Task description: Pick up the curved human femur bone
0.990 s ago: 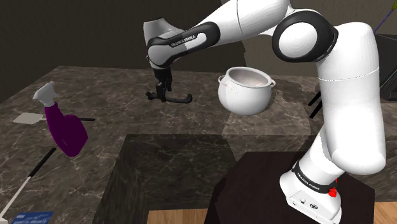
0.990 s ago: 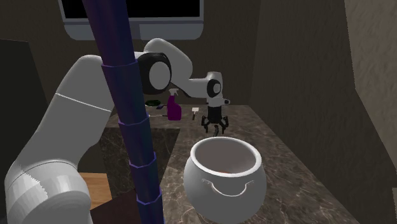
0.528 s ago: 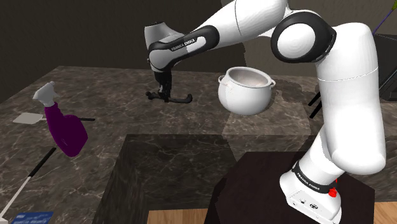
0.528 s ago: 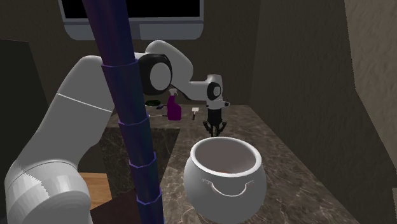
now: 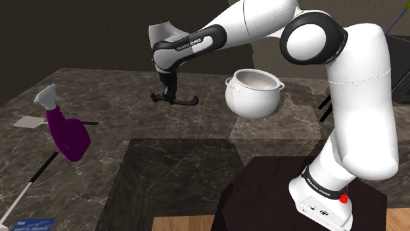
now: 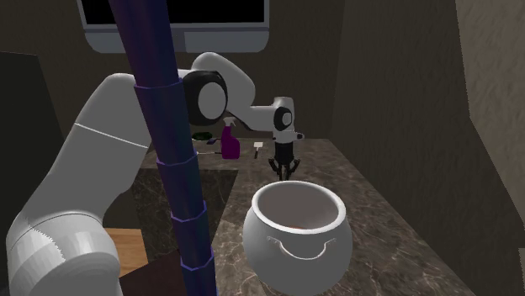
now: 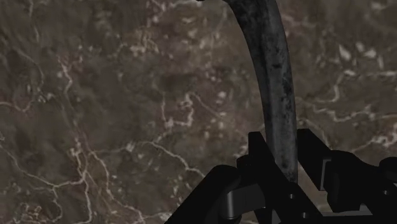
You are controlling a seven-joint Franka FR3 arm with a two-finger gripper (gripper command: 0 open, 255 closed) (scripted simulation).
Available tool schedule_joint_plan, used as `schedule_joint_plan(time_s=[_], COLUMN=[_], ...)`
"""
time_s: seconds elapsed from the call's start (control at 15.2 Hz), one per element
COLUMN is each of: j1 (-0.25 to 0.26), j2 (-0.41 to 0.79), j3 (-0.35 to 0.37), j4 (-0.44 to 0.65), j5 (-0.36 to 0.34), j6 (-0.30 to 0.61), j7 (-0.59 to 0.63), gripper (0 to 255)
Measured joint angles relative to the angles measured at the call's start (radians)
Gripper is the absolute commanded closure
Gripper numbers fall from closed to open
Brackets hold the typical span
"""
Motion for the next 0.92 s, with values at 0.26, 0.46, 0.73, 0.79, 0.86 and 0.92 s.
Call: schedule_joint_plan(time_s=[0.26,0.46,0.73,0.79,0.86,0.92], j1=[-0.001,0.0,0.001,0.0,0.001,0.001], j2=[-0.023,-0.033,-0.042,-0.049,-0.05,-0.054], j3=[0.001,0.002,0.003,0.003,0.003,0.004], j4=[0.017,0.043,0.081,0.083,0.094,0.098], j5=[0.003,0.005,0.007,0.008,0.008,0.009], j6=[-0.04,-0.075,-0.122,-0.132,-0.143,-0.151], j7=[-0.004,-0.007,-0.012,-0.014,-0.014,-0.015], gripper=[255,255,255,255,255,255])
